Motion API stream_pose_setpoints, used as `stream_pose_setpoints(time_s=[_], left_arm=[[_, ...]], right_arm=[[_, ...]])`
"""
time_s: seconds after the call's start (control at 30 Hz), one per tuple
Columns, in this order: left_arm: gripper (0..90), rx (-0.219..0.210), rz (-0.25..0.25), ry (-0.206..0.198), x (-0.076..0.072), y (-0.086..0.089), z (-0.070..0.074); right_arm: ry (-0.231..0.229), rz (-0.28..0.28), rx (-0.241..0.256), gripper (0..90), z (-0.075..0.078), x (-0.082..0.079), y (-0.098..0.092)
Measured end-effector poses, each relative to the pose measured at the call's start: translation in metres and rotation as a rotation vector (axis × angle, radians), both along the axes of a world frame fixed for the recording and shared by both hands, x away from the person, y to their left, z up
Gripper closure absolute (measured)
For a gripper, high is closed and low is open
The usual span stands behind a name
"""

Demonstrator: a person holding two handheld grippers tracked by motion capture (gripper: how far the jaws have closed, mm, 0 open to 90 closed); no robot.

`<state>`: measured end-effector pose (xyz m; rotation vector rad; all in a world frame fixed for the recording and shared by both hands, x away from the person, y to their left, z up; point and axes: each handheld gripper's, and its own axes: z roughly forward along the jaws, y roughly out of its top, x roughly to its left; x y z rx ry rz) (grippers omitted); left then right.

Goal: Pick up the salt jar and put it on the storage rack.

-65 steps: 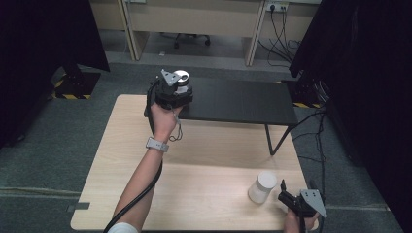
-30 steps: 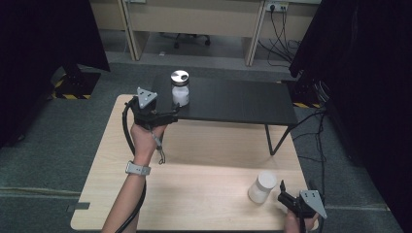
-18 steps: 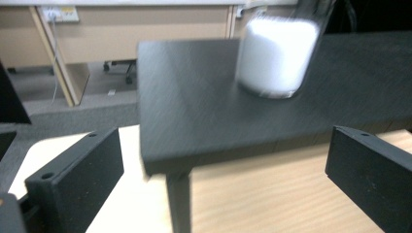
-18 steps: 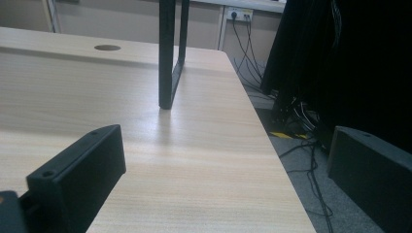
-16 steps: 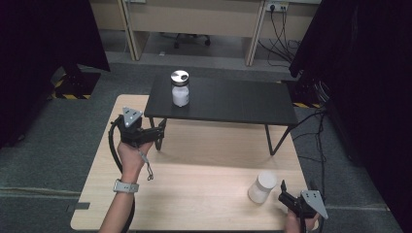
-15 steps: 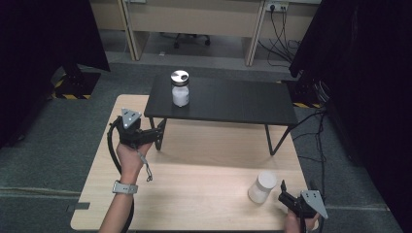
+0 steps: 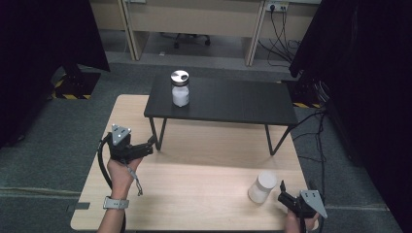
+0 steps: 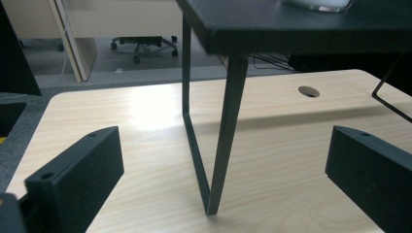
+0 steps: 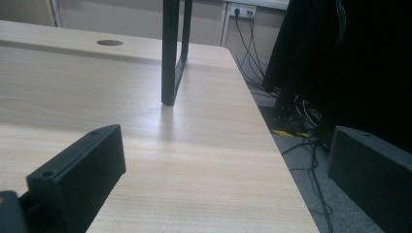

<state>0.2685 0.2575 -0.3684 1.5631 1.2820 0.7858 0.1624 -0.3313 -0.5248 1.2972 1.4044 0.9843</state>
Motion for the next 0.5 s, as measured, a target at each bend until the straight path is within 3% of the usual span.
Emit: stream_pose_setpoints(time_s=[0.13,0.5], left_arm=[[0.0,0.033,0.019,0.008,-0.008,0.003,-0.006],[0.0,0.018,0.055,0.082,-0.022,0.025,-0.032]], right_arm=[[-0.001,-0.001,0.001,0.6,0.0,0.0,0.0],[-0.003,-0.007,0.004,0.6,0.0,0.0,0.0]])
